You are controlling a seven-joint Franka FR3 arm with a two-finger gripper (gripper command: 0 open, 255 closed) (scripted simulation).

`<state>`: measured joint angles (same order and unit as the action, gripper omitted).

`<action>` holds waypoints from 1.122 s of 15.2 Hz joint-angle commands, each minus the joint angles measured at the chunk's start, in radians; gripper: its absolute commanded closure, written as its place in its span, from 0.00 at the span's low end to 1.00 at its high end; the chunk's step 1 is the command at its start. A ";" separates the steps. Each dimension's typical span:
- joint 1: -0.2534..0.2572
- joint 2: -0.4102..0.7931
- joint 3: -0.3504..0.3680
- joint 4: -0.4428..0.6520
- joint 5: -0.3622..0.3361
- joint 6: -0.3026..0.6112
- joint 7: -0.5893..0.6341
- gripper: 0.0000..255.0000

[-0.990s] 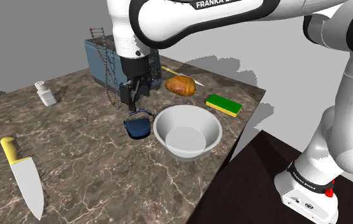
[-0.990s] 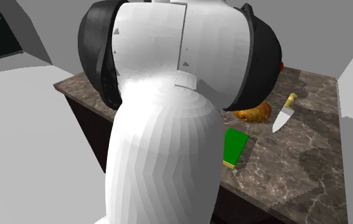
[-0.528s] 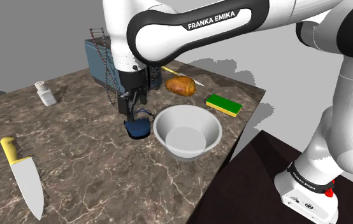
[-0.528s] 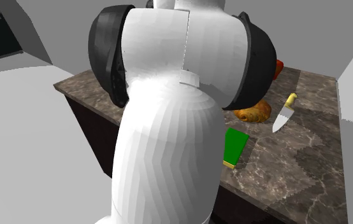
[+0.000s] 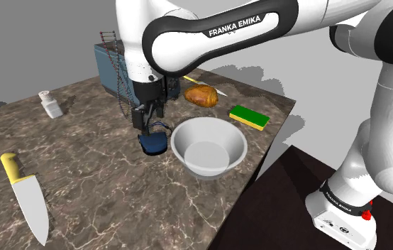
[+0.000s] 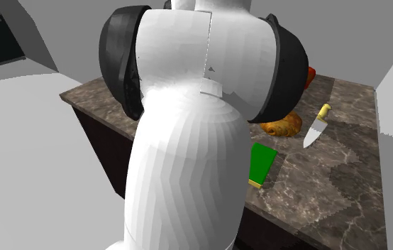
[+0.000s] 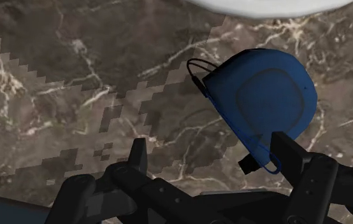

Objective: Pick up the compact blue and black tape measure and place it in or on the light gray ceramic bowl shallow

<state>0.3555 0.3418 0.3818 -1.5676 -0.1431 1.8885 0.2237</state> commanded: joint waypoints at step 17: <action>0.004 -0.009 0.003 0.082 0.006 -0.090 -0.006 1.00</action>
<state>0.3580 0.3314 0.3849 -1.5010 -0.1372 1.8126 0.2183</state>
